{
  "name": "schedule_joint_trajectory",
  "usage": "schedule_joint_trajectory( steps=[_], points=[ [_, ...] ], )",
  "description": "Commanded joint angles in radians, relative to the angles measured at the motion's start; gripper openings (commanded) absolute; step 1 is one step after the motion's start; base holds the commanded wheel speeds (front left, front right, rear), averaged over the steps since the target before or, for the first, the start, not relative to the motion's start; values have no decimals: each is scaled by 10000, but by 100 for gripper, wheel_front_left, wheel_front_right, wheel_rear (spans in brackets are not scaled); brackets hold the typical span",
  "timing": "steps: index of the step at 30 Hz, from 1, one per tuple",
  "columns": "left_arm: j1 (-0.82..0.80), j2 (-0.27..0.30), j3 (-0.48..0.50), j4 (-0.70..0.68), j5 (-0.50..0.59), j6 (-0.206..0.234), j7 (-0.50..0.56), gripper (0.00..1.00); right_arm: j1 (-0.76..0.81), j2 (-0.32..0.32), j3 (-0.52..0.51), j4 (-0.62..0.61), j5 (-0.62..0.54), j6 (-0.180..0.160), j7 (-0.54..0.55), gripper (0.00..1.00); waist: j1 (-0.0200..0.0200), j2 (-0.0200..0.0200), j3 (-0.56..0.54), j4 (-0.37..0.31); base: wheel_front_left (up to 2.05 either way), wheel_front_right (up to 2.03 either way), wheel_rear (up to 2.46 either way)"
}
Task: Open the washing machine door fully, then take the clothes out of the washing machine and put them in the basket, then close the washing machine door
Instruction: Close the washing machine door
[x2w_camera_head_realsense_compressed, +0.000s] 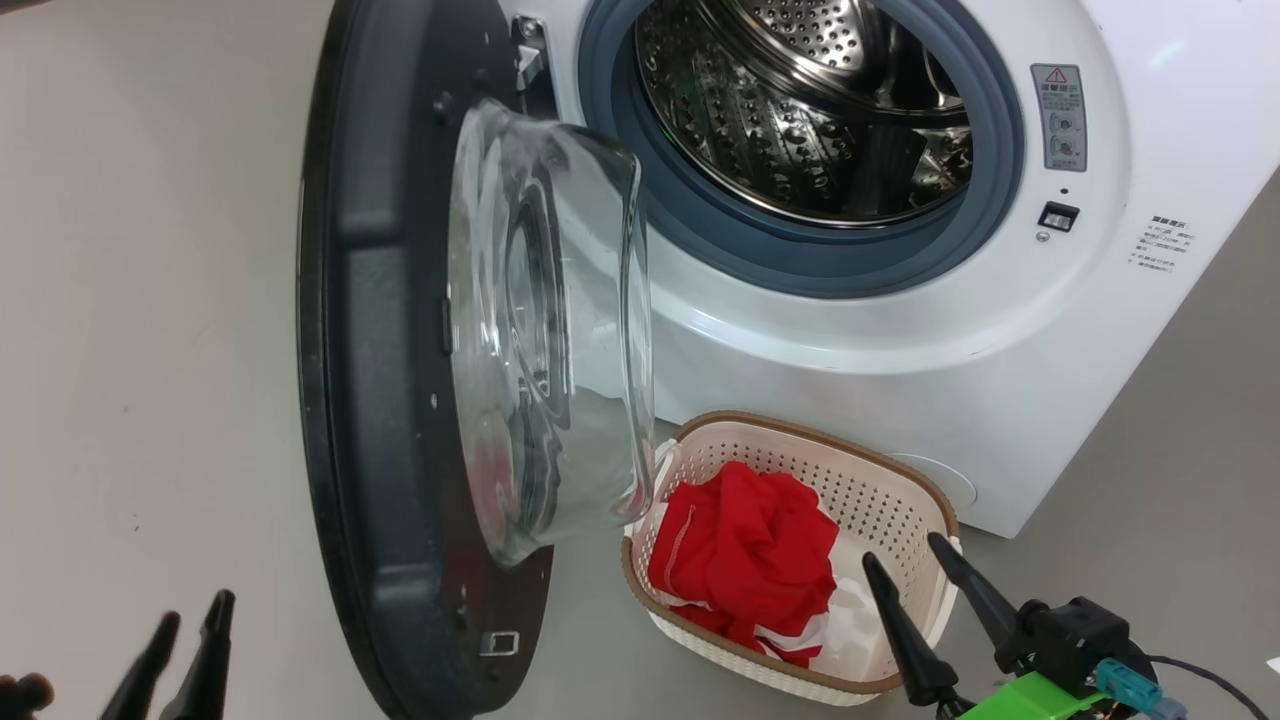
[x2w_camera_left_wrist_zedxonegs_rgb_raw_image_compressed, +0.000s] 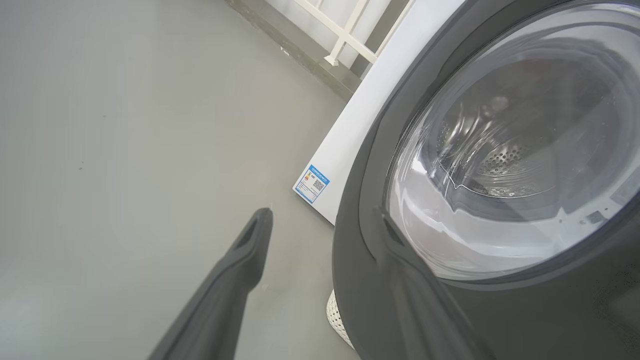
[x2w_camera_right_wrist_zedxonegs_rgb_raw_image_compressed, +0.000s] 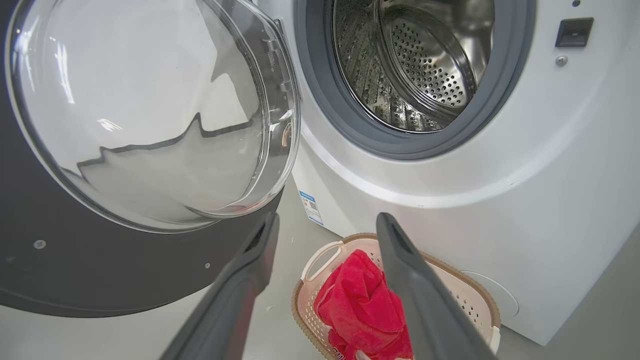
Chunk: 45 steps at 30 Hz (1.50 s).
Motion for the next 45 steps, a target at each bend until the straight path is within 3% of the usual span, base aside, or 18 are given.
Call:
schedule_joint_trajectory(
  steps=[1,3,13,19,30,45],
  points=[
    [-102,52,941,-85,1108,-58,-116,100,-108,-62,87,-336,1,63,-65,100,0,0,-20,-39,0,0,0],
    [-32,-163,1321,-97,1605,-58,-116,100,-89,-51,43,-375,0,63,-65,100,0,0,-24,-56,0,0,0],
    [656,-2083,3803,-1177,6572,-58,-119,100,114,49,-287,-690,-43,63,-65,100,0,0,-97,-63,0,0,0],
    [968,-2859,4557,-1967,8111,-58,-119,100,214,88,-351,-837,-62,63,-65,100,0,0,-153,-91,0,0,0],
    [1372,-3513,4732,-2115,8745,-58,-120,100,400,217,-401,-656,-61,63,-65,100,0,0,-251,-120,0,0,0],
    [1449,-3532,4733,-2129,8765,-58,-120,100,416,227,-358,-619,-51,63,-65,100,0,0,-355,-112,0,0,0]
  ],
)
